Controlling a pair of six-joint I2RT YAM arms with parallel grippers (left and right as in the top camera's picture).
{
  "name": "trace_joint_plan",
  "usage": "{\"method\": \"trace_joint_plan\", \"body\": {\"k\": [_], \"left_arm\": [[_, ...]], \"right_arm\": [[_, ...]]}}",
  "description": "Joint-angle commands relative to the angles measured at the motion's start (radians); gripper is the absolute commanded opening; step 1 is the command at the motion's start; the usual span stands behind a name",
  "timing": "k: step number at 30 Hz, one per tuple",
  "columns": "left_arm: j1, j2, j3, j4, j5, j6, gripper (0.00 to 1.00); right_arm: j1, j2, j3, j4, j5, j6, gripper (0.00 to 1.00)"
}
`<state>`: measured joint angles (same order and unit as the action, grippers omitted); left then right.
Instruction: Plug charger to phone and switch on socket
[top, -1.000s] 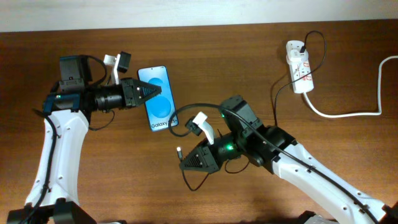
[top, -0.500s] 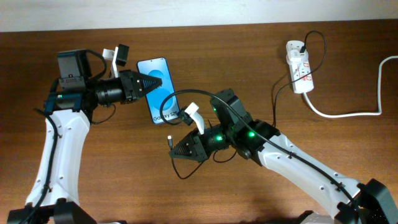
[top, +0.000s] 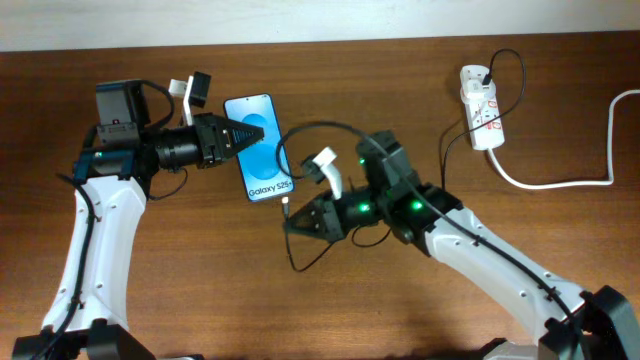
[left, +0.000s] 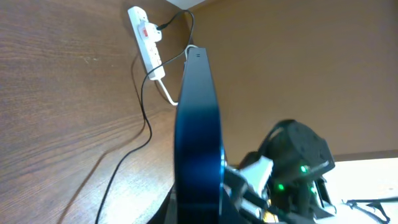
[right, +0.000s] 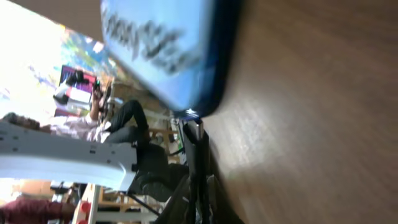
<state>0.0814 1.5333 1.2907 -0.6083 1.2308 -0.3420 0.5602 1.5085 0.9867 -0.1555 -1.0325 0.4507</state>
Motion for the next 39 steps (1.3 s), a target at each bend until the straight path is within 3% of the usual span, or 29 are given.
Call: {"method": "trace_joint_plan", "body": {"k": [1, 18, 39], "left_arm": [[-0.005, -0.012, 0.027, 0.002, 0.057, -0.013, 0.00], [-0.005, -0.012, 0.027, 0.002, 0.057, -0.013, 0.00], [-0.005, -0.012, 0.027, 0.002, 0.056, -0.084, 0.00]], "right_arm": [[-0.001, 0.006, 0.005, 0.003, -0.040, 0.008, 0.04], [0.002, 0.011, 0.005, 0.060, -0.159, -0.069, 0.04], [0.002, 0.035, 0.005, 0.138, -0.134, 0.023, 0.04]]}}
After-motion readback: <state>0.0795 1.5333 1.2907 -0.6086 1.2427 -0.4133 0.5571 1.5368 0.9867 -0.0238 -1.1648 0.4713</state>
